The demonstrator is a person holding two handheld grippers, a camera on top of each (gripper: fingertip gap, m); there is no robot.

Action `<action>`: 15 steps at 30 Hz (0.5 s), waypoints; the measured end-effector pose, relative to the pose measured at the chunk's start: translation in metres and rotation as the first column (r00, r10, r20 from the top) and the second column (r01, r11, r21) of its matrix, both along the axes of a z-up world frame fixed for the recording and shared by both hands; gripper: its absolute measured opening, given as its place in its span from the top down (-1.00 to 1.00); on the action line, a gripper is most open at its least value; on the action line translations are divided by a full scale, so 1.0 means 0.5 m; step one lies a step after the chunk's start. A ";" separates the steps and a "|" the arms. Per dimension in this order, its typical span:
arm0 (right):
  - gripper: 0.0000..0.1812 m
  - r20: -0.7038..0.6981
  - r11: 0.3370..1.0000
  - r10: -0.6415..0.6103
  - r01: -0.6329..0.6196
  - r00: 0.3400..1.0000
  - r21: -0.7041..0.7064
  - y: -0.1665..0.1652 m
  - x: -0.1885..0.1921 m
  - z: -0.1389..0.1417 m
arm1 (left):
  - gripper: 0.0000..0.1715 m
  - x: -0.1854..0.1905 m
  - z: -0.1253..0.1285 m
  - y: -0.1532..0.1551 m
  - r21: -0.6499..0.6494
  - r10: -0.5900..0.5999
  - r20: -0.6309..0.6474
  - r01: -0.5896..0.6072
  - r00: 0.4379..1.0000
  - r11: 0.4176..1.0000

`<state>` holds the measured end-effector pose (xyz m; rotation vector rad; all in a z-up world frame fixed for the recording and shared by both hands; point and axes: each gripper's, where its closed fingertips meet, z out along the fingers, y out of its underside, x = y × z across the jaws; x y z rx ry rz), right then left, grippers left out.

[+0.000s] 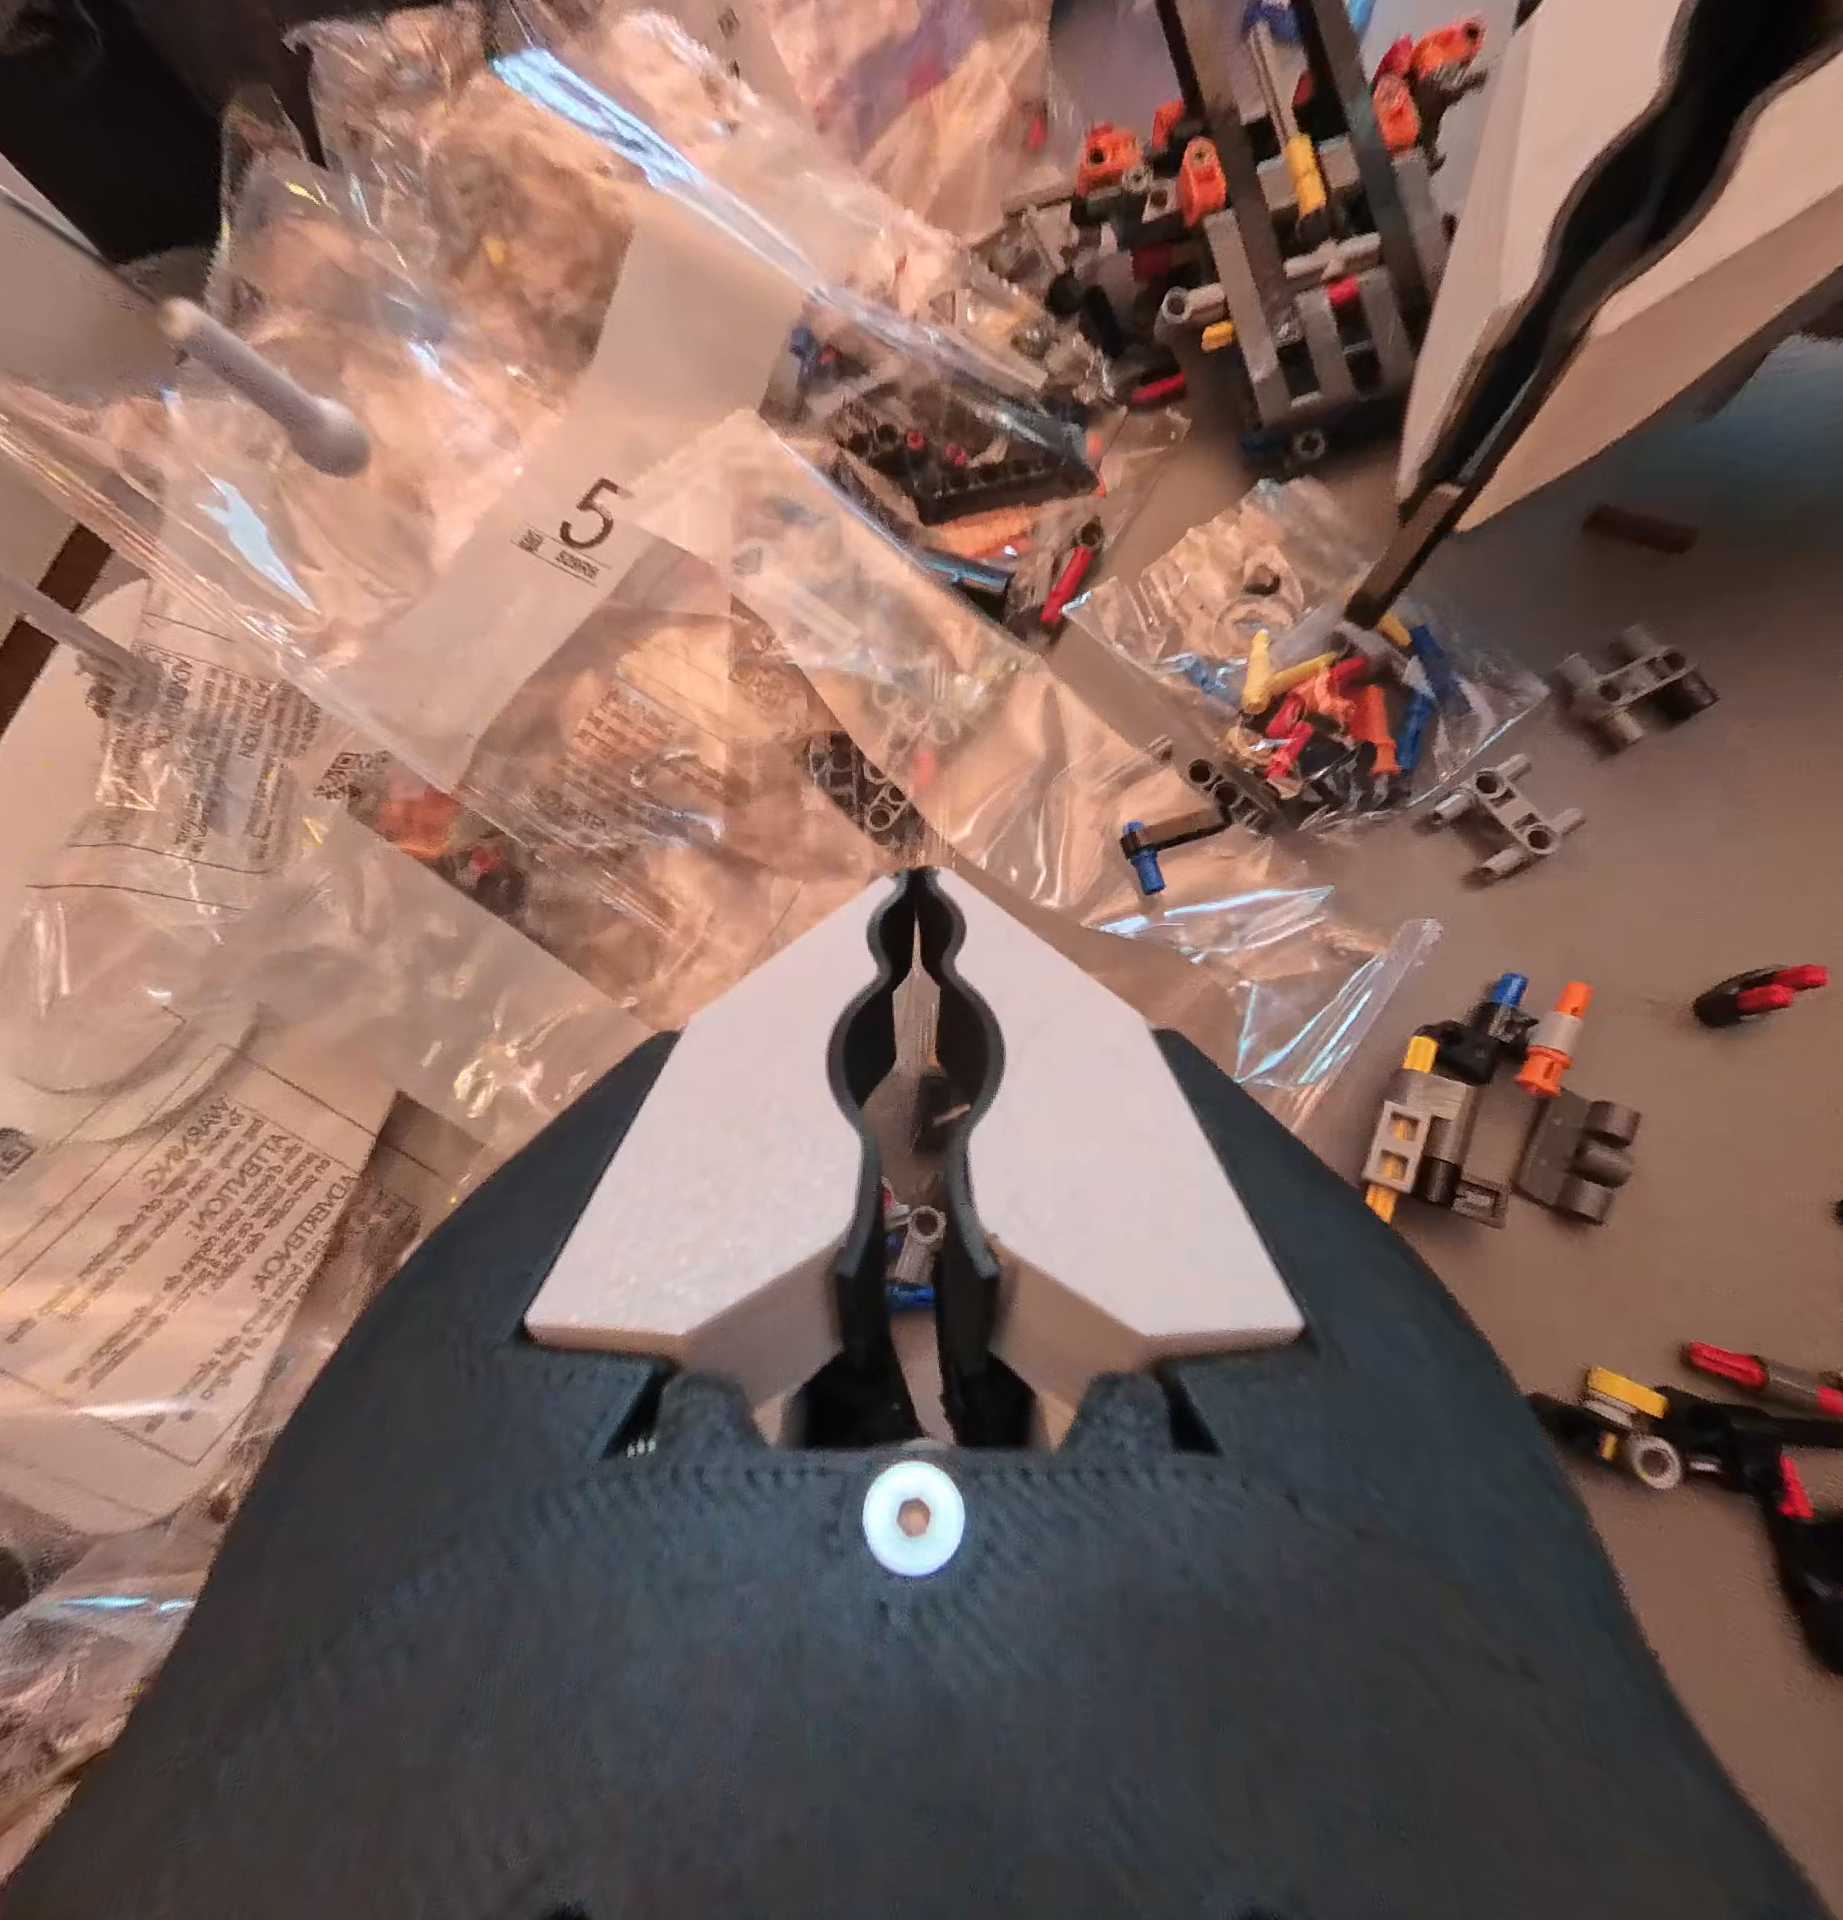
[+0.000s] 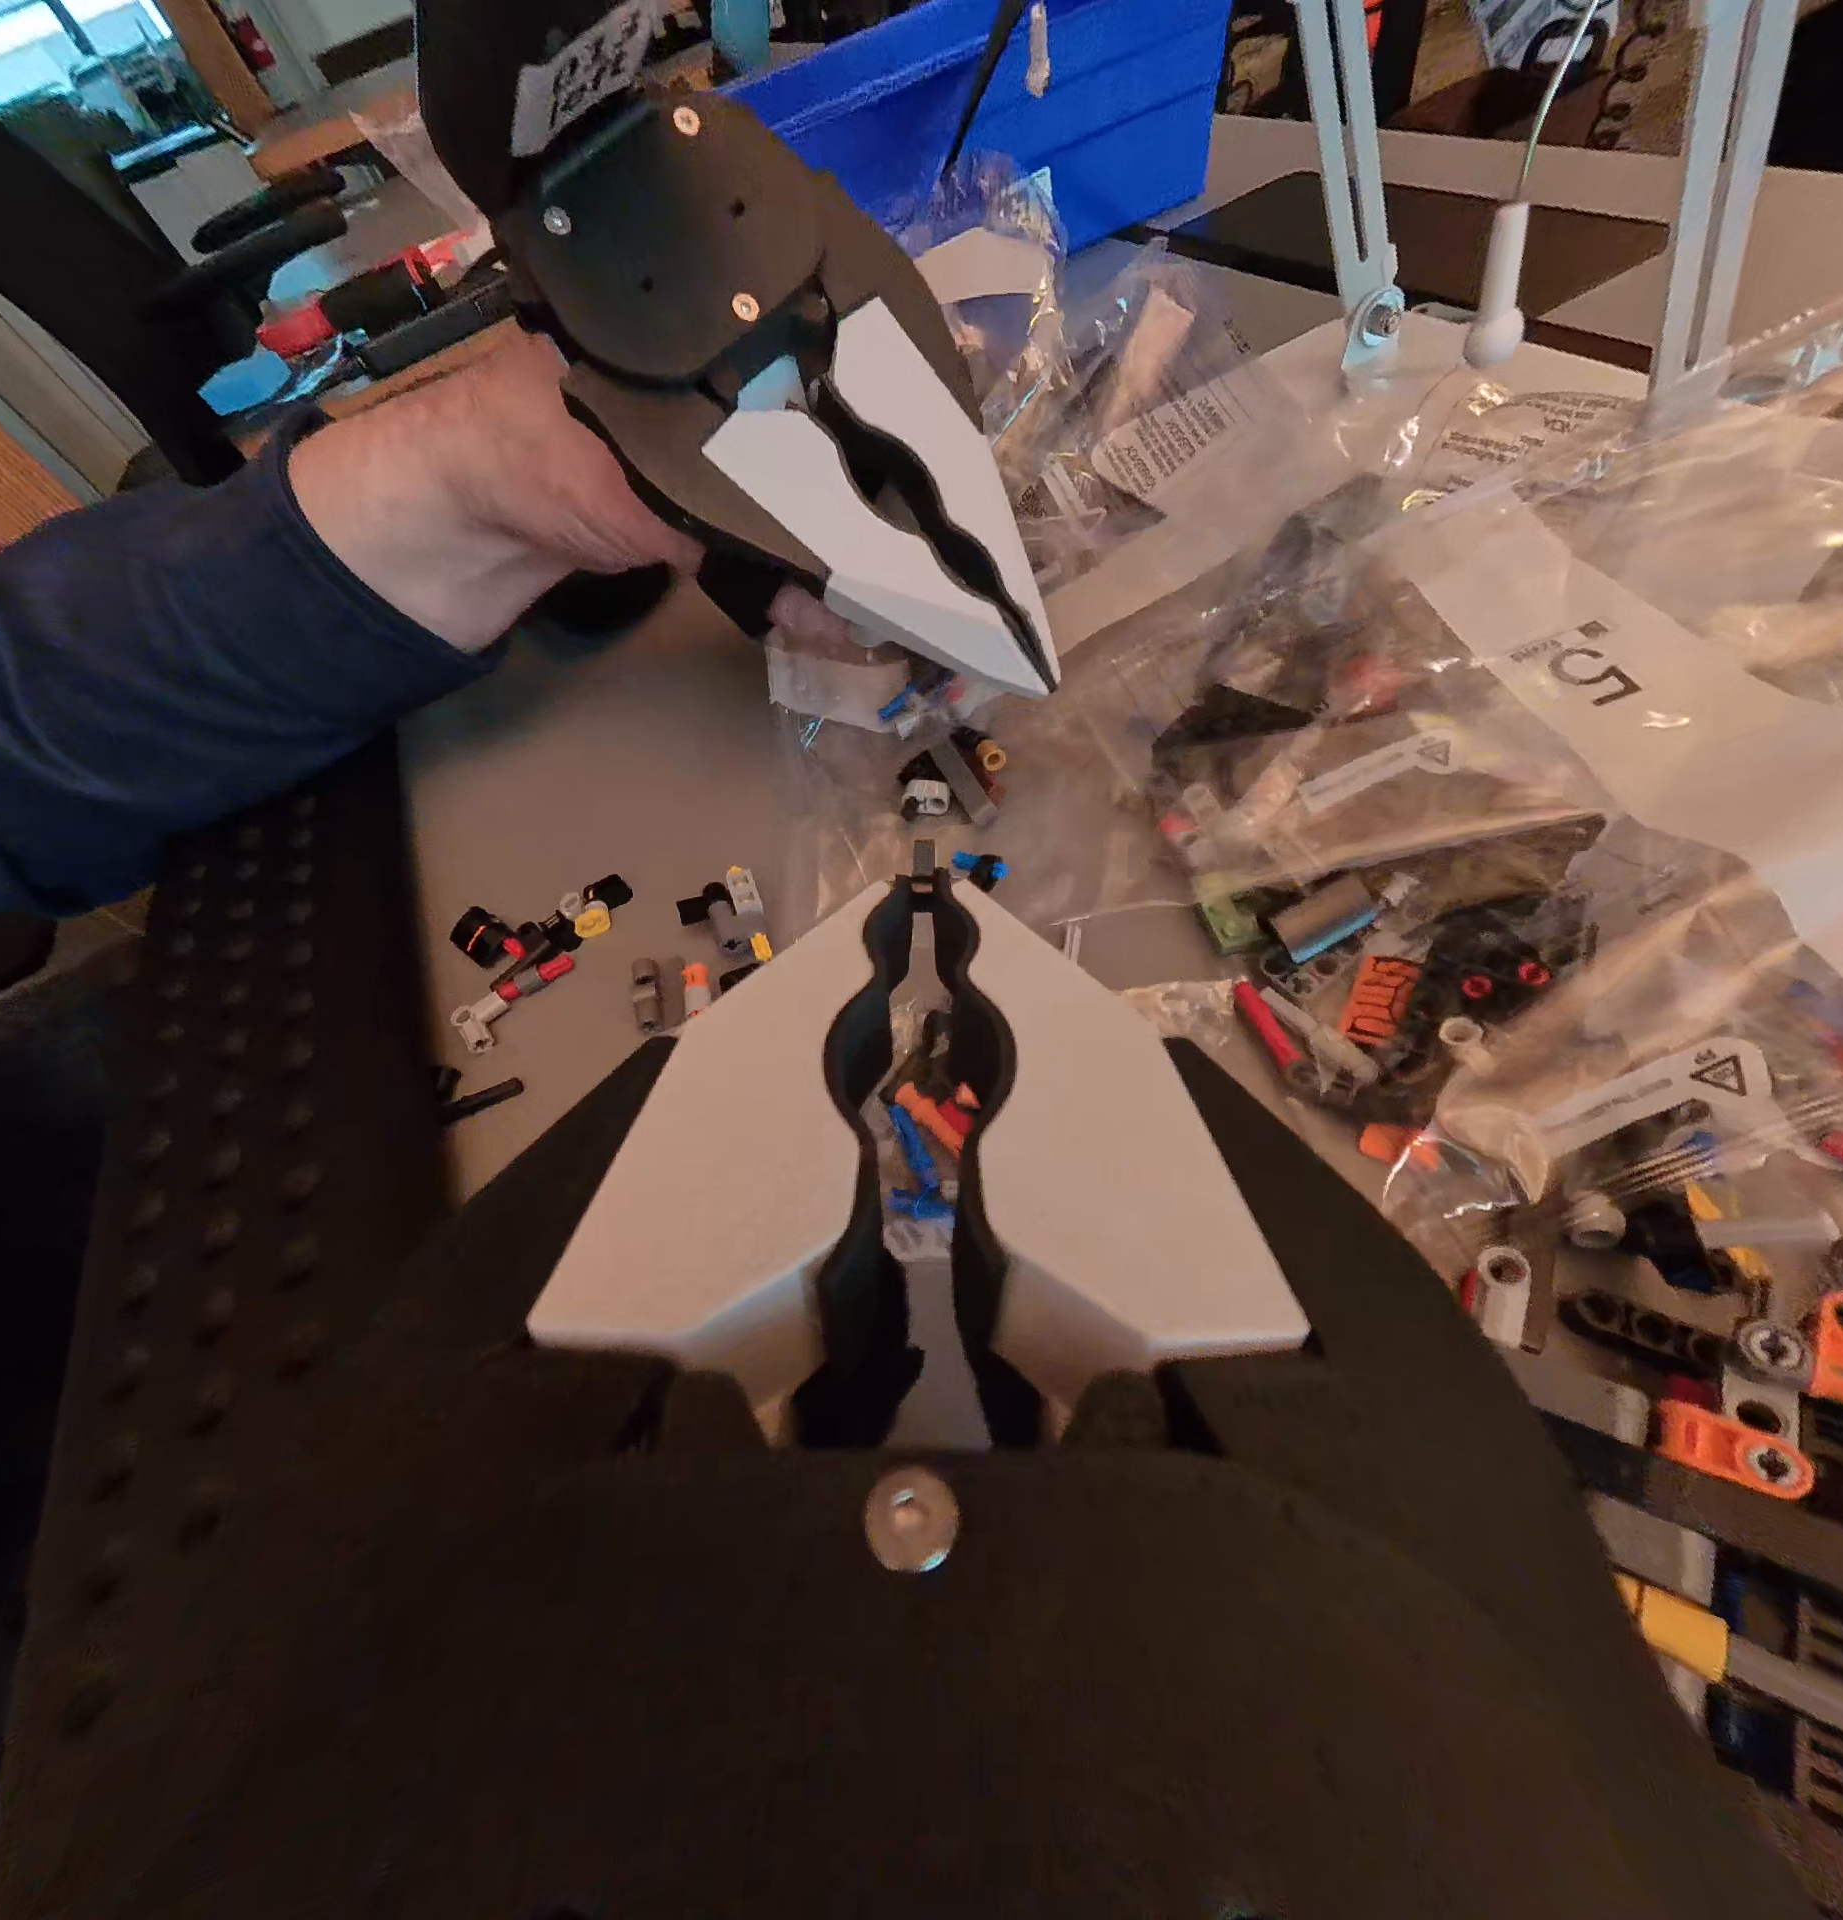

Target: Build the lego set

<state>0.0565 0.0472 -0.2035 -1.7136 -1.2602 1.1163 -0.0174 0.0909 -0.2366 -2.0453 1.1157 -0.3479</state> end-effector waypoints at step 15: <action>0.83 0.188 0.995 0.066 -0.078 0.980 0.060 0.037 -0.166 -0.018 | 1.00 -0.016 0.078 -0.011 0.019 -0.016 0.181 0.013 0.983 1.000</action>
